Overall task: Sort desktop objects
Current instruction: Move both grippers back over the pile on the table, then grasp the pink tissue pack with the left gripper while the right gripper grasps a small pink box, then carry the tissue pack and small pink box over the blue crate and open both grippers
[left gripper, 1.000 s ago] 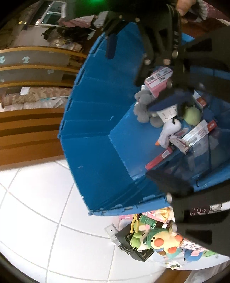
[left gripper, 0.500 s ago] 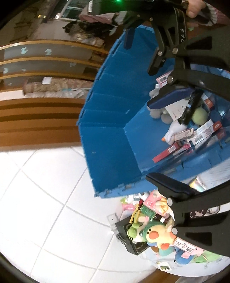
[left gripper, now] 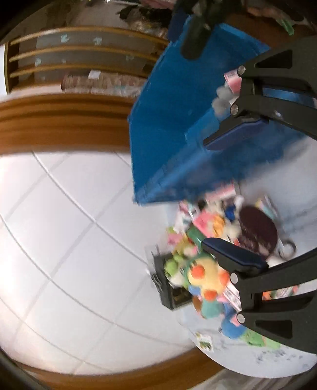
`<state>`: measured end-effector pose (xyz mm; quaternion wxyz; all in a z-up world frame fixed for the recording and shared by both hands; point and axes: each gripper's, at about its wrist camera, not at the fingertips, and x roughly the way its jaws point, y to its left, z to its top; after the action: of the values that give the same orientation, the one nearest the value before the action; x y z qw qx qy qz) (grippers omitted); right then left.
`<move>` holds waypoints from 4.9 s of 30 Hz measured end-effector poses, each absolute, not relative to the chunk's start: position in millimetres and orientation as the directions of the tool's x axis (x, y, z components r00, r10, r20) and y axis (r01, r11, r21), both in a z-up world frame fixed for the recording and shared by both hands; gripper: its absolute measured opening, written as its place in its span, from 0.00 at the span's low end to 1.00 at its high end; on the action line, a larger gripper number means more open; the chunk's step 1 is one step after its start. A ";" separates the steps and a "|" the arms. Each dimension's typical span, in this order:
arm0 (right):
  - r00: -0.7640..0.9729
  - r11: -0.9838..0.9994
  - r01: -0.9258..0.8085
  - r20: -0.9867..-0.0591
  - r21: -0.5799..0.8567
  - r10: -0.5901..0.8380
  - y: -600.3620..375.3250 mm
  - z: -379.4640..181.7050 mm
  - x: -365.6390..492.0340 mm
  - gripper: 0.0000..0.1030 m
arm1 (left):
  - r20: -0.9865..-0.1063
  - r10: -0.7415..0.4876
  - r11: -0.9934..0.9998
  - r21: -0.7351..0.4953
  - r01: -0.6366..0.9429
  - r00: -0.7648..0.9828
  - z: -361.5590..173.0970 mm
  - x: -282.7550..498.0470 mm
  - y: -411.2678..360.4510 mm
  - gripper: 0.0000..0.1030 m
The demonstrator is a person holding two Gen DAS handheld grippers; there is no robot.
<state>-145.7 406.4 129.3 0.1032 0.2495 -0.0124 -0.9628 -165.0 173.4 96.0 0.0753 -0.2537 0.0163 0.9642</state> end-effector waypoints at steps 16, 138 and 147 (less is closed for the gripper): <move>-0.751 -0.952 0.279 -0.588 0.126 -0.299 217.0 67.4 -182.4 1.00 | -0.687 -0.056 -0.998 0.019 0.059 -0.725 -2.7 -186.3 -71.8 0.72; -0.908 -0.987 -0.128 -0.389 -0.093 0.154 376.6 141.4 -166.4 0.33 | -0.504 0.415 -0.864 0.043 -0.502 -0.757 99.2 -224.3 270.0 0.75; -0.849 -0.986 -0.130 -0.501 -0.105 0.166 445.3 98.8 -183.9 0.33 | -0.499 0.398 -0.862 0.084 -0.500 -0.770 125.7 -227.4 331.8 0.70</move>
<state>-183.9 445.3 98.8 -0.0770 0.2633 0.0335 -0.9611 -227.4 331.8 125.7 0.2403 -0.2396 0.1067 0.9346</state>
